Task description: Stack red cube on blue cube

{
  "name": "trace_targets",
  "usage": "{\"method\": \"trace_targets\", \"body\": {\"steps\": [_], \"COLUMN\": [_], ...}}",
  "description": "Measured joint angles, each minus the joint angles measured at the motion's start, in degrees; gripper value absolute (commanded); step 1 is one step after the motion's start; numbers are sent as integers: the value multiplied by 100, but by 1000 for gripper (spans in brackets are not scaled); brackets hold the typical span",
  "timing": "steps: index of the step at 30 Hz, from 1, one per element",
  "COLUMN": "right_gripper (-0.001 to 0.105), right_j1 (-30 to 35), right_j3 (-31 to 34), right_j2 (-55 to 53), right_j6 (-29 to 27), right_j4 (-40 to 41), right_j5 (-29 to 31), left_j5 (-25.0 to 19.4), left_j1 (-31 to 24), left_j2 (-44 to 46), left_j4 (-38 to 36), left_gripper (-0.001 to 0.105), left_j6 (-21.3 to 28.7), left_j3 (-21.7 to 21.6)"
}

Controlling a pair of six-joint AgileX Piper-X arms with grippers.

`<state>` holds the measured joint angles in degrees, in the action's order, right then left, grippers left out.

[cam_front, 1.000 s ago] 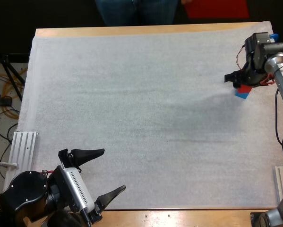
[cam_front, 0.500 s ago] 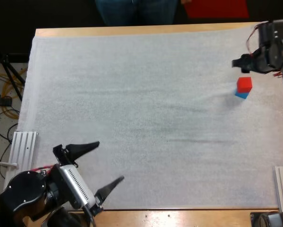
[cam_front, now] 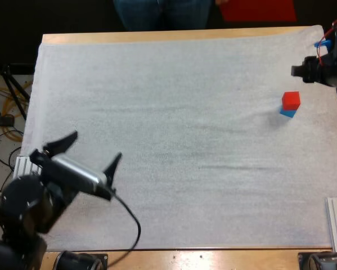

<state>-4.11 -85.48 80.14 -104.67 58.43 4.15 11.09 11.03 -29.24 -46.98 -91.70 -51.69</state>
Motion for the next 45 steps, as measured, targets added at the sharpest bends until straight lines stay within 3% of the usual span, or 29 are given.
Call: {"method": "trace_targets", "body": {"steps": [2,6,25,32,37,45], "right_gripper": [62,62,62,62,62,62], "right_j1": [0,0,0,0,0,0], "right_j3": [274,699,3199,3842,4237,4807], "right_j2": [-281,-780,-4166,-5770,-6807,-8059], "right_j6": [-52,-179,-198,74,185,196], "right_j4": [-34,-56,20,58,58,87], "right_j5": [0,0,339,339,339,303], "left_j5": [386,562,659,1112,1149,1178], "left_j1": [-688,-1339,-1371,-1371,-1297,-1300], "left_j2": [-170,-218,416,1356,2030,3003], "left_j4": [224,388,-29,-336,-443,-1109], "left_gripper": [87,87,87,87,87,87], "left_j6": [18,18,31,47,47,71], "left_j3": [0,0,0,0,91,621]}}
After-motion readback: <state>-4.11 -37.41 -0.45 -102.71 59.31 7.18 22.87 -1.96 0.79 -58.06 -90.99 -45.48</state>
